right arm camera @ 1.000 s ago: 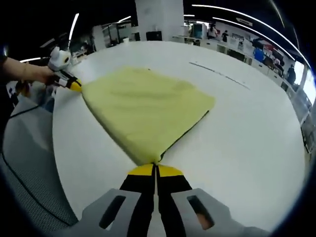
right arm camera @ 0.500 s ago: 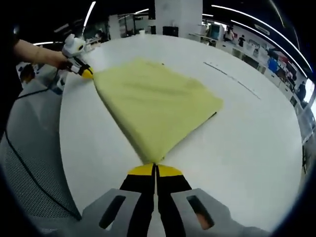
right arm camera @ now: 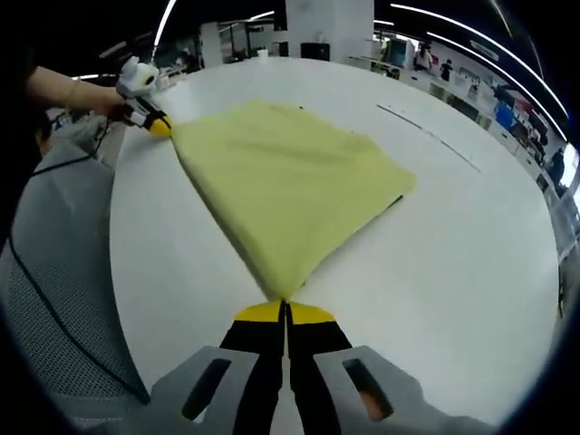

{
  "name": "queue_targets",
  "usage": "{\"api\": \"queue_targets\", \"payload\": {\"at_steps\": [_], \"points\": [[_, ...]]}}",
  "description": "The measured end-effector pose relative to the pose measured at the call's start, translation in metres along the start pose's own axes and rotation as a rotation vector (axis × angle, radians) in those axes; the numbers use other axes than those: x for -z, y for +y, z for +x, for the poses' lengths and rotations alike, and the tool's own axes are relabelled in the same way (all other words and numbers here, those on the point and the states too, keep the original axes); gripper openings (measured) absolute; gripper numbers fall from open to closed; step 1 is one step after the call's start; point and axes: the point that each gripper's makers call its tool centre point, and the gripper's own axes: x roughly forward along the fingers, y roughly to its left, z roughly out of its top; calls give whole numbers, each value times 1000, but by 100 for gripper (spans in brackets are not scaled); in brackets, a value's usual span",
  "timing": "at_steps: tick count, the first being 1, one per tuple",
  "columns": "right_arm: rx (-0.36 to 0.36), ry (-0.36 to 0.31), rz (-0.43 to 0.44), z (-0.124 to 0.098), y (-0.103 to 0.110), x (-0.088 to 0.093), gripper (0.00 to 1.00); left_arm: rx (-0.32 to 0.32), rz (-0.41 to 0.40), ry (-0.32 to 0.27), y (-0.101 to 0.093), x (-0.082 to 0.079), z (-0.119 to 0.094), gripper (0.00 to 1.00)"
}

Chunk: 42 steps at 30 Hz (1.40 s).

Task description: Fold the garment on the visible template until the final outline fits inside the template.

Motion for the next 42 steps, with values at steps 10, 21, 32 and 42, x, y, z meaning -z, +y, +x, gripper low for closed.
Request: {"api": "queue_targets", "payload": {"at_steps": [10,21,32,42], "points": [[-2,9,-7,3,-1,0,1,21,19,21,2,1,-1,0],[3,10,-5,1,-3,2,1,-6,2,43,2,2,-9,0],[18,23,5,3,-2,4,1,8,-9,23,-8,-1,-8,1],[103,-12,48,-22,-10,0,11,-36,-28,-18,-10,-15,-29,20]]}}
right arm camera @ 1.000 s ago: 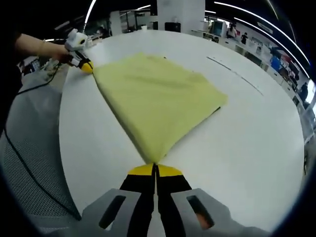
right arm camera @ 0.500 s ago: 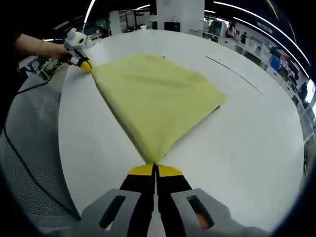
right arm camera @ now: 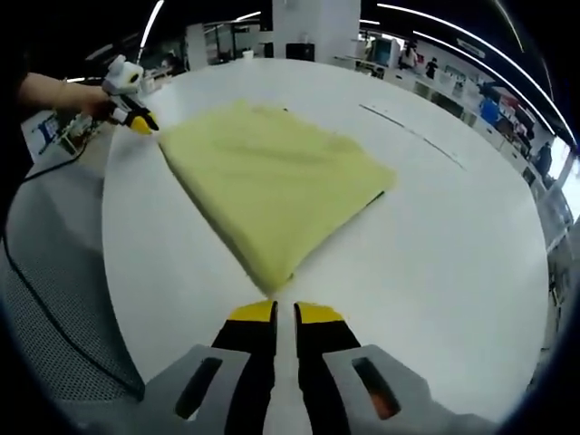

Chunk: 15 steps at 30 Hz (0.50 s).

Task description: Fold the garment on the visible template until the final outline fits inside the template.

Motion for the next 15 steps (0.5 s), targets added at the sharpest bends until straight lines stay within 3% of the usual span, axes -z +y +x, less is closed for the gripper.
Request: {"api": "queue_targets", "payload": {"at_steps": [4,7,15], "points": [[53,-38,45,-19,-4,-9,19,-23,9,-34,-4,-11,-15,33],[101,-102,92,-37,-5,-24,26,-43,30,-48,-10,-18,-29,41],[151,-216,118,-82,7,-60,56,-55,56,-80,-35,-31,-61,71]]}}
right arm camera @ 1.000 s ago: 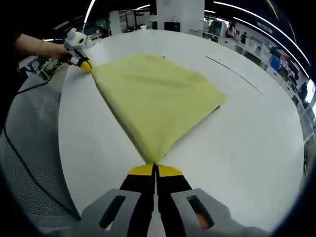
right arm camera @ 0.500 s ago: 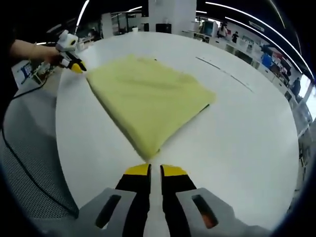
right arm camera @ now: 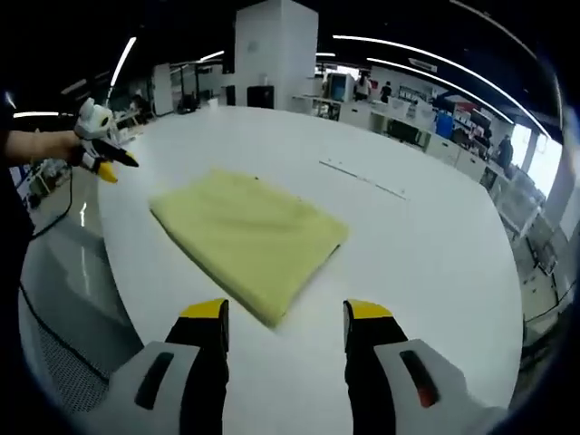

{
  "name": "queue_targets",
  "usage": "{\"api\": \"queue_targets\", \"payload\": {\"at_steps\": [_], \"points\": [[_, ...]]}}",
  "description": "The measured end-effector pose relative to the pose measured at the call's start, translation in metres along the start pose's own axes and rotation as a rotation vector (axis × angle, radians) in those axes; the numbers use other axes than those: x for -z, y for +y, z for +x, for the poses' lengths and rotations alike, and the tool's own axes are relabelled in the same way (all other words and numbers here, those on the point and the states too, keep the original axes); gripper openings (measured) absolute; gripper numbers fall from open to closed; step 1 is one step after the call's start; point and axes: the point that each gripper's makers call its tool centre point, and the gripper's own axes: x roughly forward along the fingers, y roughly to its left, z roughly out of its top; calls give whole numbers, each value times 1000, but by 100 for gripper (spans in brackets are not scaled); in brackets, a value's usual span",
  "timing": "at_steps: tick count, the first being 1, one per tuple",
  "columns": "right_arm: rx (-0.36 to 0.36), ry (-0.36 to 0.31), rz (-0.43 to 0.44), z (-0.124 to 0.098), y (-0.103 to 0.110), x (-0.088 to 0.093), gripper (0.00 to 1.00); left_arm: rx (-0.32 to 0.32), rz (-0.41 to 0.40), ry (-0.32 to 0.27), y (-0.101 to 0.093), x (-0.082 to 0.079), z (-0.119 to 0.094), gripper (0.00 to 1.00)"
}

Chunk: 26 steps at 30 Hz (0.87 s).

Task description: Fold the garment on the visible template until the final outline fits inside the template.

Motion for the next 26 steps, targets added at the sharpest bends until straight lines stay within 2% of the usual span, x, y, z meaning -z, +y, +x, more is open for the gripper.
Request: {"api": "queue_targets", "payload": {"at_steps": [7,12,16,21,26], "points": [[16,-82,36,-26,16,-27,76,-3,22,-9,-20,-13,-30,82],[4,-101,55,-37,29,-35,90,-3,29,-48,-37,-30,-53,90],[0,-113,83,-47,38,-37,99,-14,4,-79,-40,-34,-65,95],[-18,-103,110,-55,48,-33,100,-42,-35,-87,-35,-25,-73,100],[-3,-90,123,-55,43,-29,100,-47,-87,-90,-31,-18,-69,100]]}}
